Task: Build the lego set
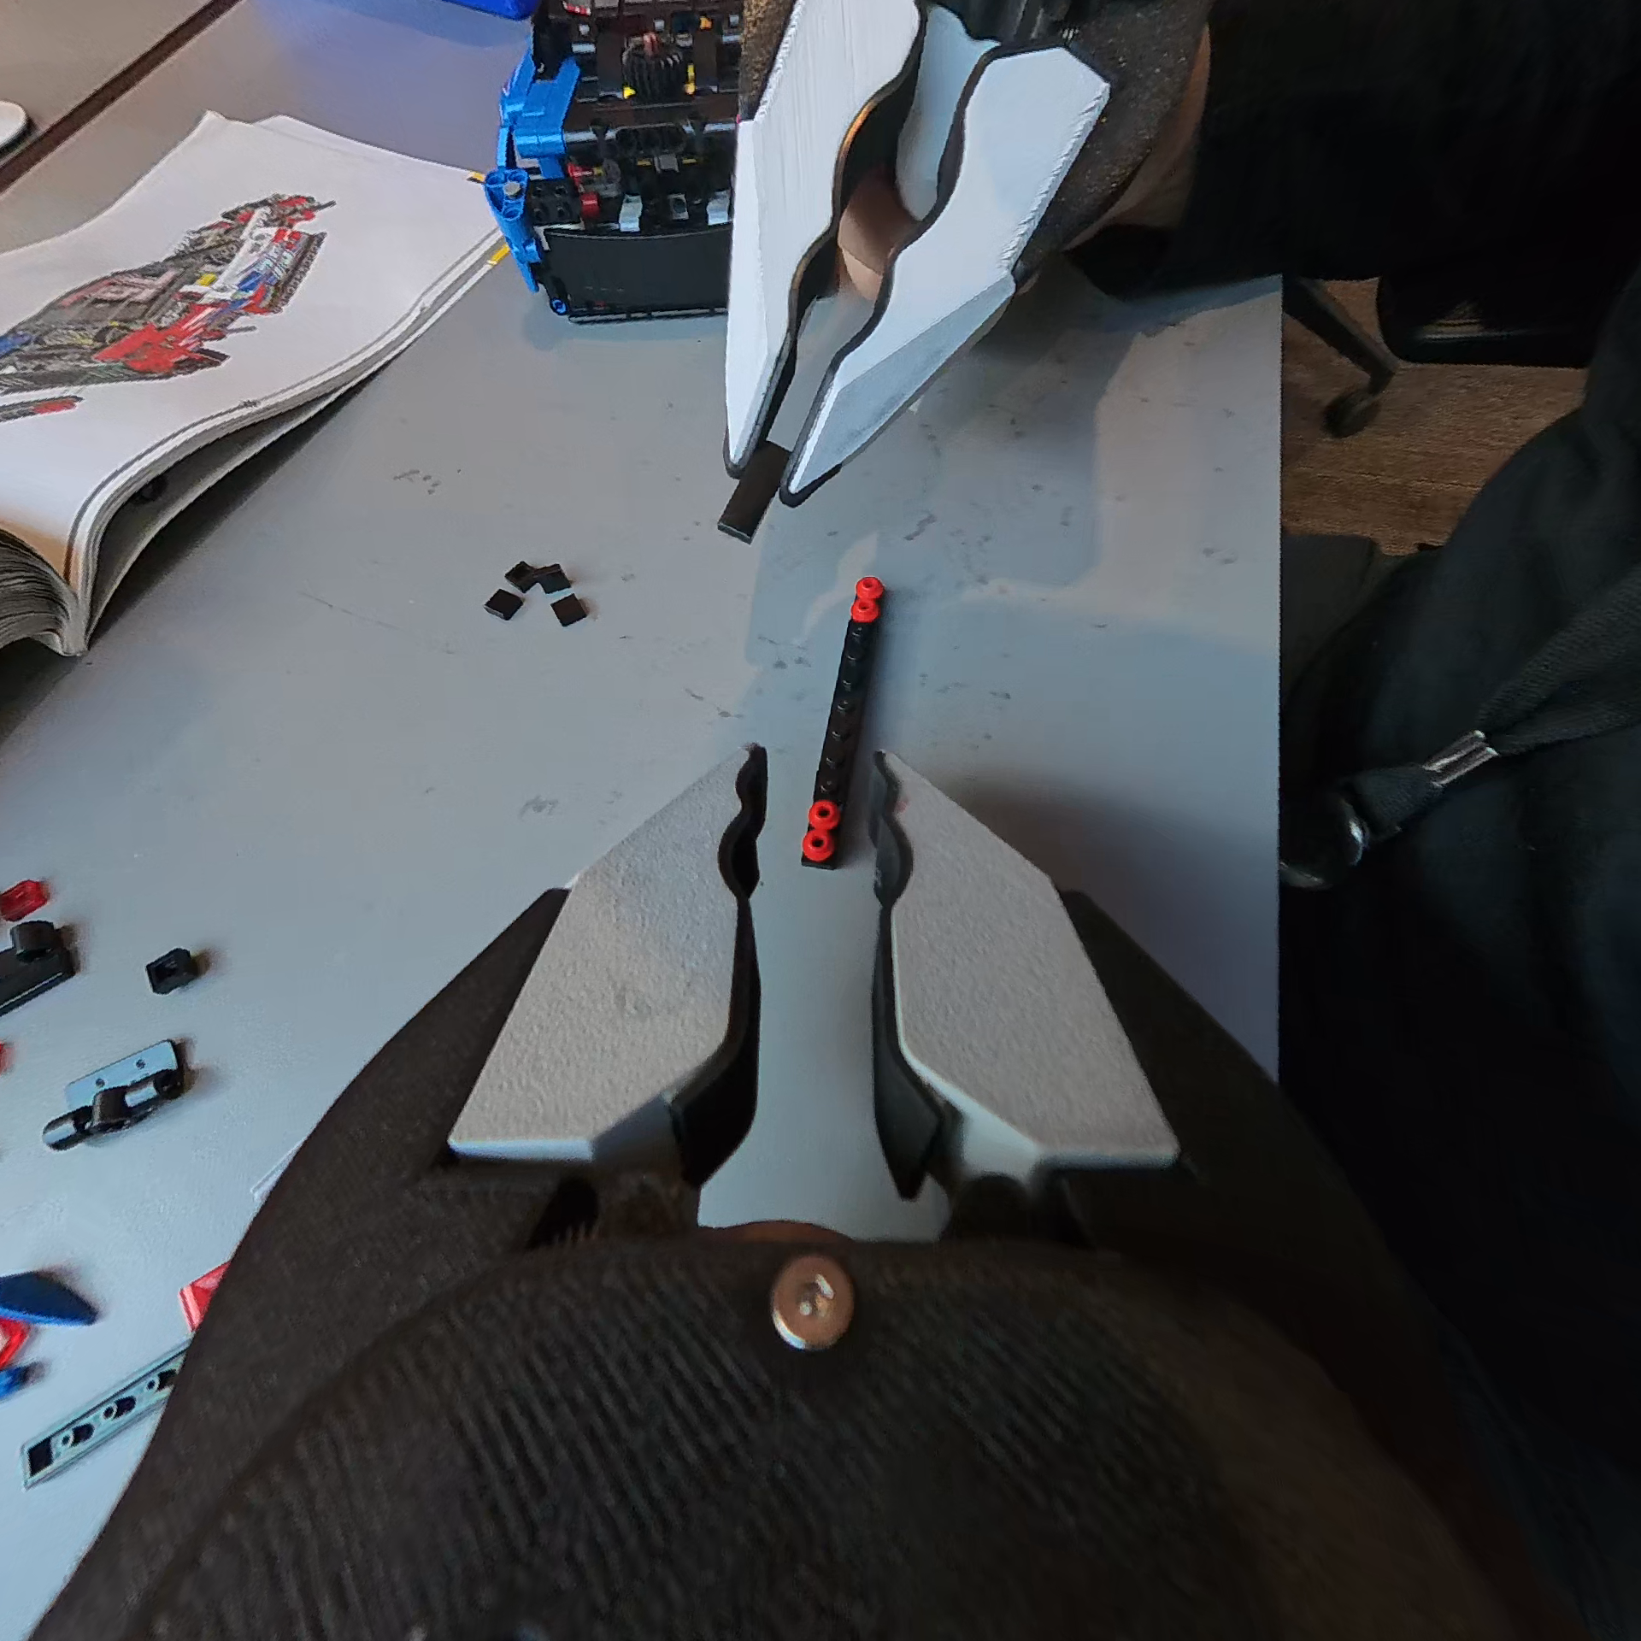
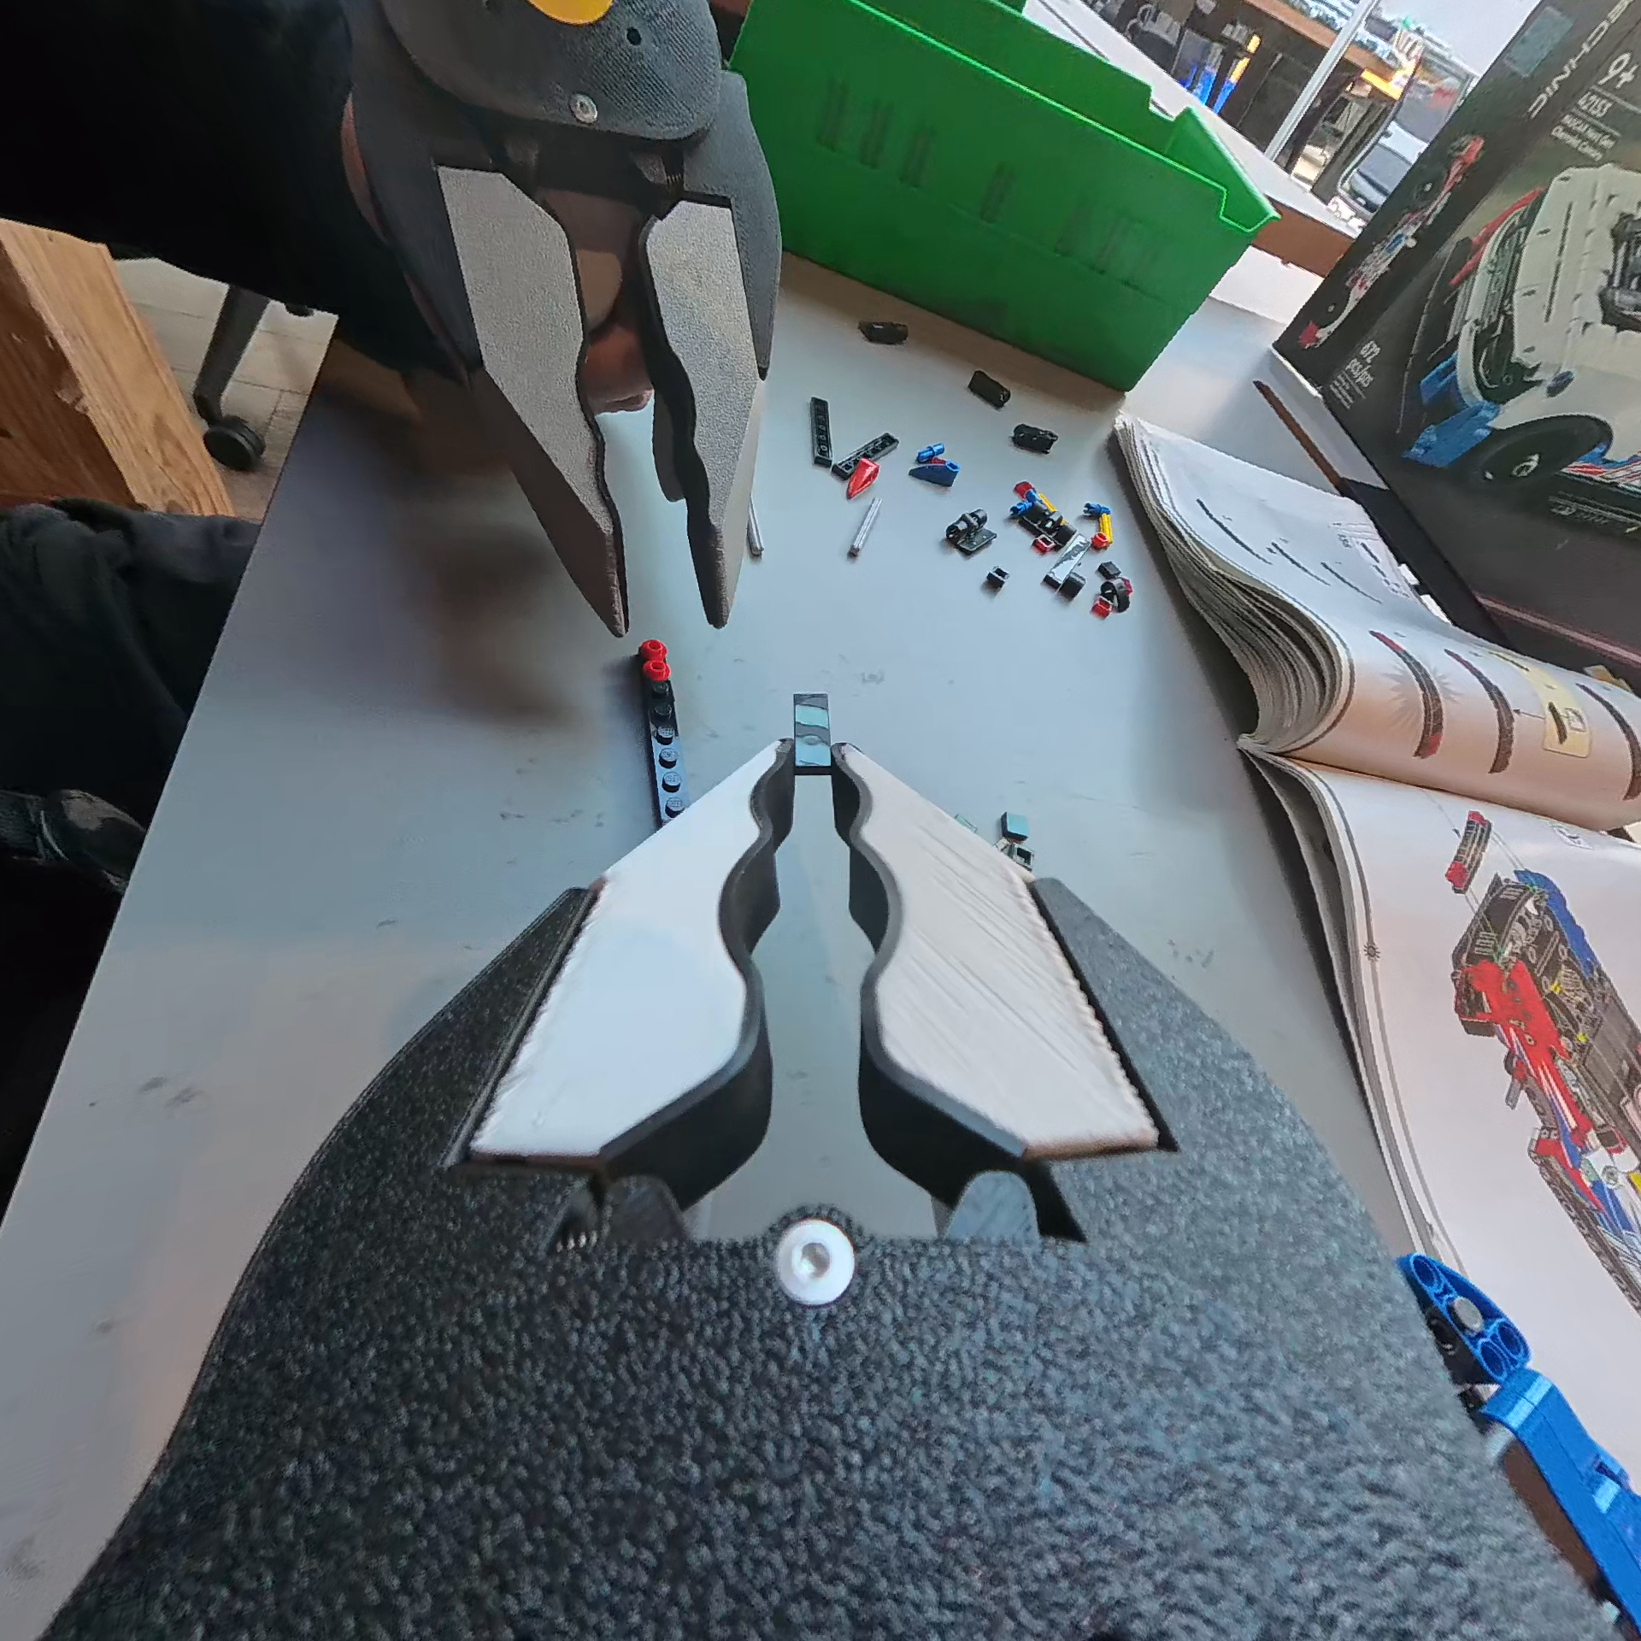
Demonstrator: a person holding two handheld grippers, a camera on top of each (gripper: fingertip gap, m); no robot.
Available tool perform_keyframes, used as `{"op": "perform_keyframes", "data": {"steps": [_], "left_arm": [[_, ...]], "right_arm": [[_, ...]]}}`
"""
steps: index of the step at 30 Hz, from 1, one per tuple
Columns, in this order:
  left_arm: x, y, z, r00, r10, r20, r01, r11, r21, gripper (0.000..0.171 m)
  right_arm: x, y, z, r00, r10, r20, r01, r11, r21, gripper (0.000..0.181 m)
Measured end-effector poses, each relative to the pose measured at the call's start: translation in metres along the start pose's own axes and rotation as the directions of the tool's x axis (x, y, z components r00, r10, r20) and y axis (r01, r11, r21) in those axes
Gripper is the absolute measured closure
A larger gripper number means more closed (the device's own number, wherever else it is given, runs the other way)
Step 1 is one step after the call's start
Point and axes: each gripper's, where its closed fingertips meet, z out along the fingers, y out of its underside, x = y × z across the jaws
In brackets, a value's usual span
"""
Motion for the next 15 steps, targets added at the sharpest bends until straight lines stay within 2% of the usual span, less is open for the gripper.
{"op": "perform_keyframes", "data": {"steps": [5, 10, 15], "left_arm": [[-0.002, -0.002, -0.002, 1.0, -0.002, 0.012, 0.001, 1.0, 0.017, 0.153], [-0.014, -0.002, -0.004, 0.994, -0.033, 0.099, 0.031, 0.999, 0.026, 0.151], [-0.009, 0.002, -0.004, 0.994, -0.01, 0.107, 0.01, 1.0, -0.001, 0.15]], "right_arm": [[0.004, 0.0, -0.001, 1.0, -0.002, -0.025, 0.002, 1.0, 0.006, 0.174], [0.013, 0.001, -0.005, 0.997, 0.005, -0.072, -0.004, 1.0, 0.01, 0.174], [0.016, -0.002, -0.01, 0.996, 0.03, -0.087, -0.027, 0.999, 0.038, 0.174]]}}
